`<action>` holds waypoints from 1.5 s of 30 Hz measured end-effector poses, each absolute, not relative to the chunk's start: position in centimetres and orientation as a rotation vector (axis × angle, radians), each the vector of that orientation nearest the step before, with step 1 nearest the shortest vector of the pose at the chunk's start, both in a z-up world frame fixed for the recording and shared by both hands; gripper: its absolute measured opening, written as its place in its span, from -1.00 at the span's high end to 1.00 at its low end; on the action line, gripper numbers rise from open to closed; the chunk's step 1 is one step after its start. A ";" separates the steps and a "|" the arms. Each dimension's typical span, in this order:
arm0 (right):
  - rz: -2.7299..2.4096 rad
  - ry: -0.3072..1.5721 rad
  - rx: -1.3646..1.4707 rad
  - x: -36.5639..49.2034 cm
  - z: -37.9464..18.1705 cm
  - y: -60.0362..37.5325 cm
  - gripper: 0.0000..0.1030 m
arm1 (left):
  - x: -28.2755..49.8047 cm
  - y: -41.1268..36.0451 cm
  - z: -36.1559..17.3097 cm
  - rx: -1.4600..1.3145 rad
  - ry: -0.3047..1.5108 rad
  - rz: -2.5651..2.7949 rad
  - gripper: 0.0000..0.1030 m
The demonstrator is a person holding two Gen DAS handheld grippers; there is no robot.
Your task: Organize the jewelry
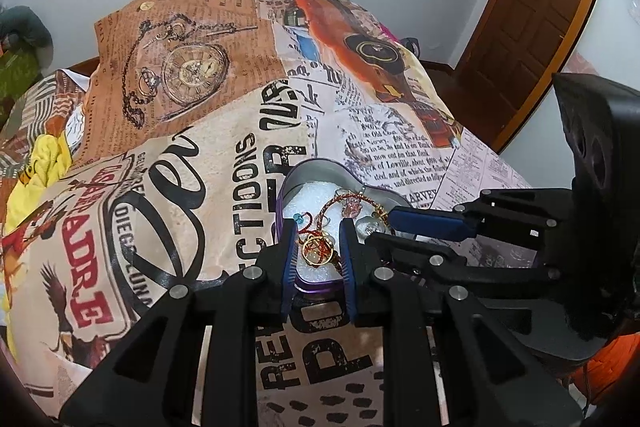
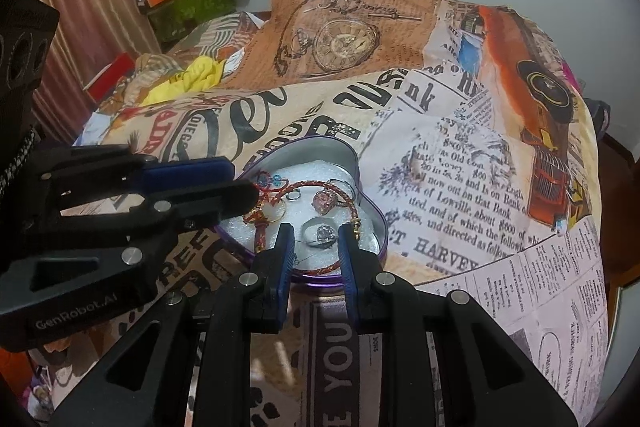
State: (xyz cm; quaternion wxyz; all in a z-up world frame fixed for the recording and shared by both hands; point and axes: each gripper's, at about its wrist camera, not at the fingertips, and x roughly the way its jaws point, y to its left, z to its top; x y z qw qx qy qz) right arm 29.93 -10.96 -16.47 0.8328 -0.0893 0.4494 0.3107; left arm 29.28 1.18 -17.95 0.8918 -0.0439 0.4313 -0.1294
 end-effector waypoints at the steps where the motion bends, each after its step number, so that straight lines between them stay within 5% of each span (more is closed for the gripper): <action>1: 0.656 0.952 -0.189 29.9 -16.3 -11.0 0.60 | 29.2 1.2 -17.7 -0.091 0.890 -0.267 0.64; 12: 0.616 0.857 -0.173 27.6 -11.2 -12.3 0.59 | 25.8 1.6 -11.3 -0.081 0.763 -0.243 0.63; 22: 0.530 0.524 -0.113 19.1 0.0 -15.4 0.59 | 16.6 0.8 -1.6 -0.003 0.463 -0.156 0.63; 30: 0.457 0.207 -0.048 9.0 7.0 -18.2 0.59 | 7.5 0.1 3.5 -0.001 0.206 -0.079 0.13; 32: 0.438 0.165 -0.042 7.1 7.6 -18.4 0.45 | 5.4 0.1 4.1 -0.007 0.159 -0.052 -0.13; 34: 0.420 0.133 -0.033 5.5 7.8 -18.4 -0.16 | 4.2 0.2 4.3 -0.018 0.137 -0.044 -0.31; 36: 0.400 0.102 -0.024 4.3 7.7 -18.4 -0.45 | 3.0 0.2 4.4 -0.032 0.117 -0.039 -0.50; 38: 0.368 0.079 -0.022 3.4 7.5 -18.2 -0.54 | 2.2 0.2 4.3 -0.038 0.102 -0.013 -0.79; 43: 0.307 0.069 -0.007 3.0 7.0 -18.2 -0.98 | 0.8 0.1 4.0 -0.029 0.089 0.012 -0.88; 45: 0.292 0.072 -0.006 3.1 6.9 -18.0 -0.99 | 0.4 0.0 3.8 -0.020 0.090 0.008 -0.88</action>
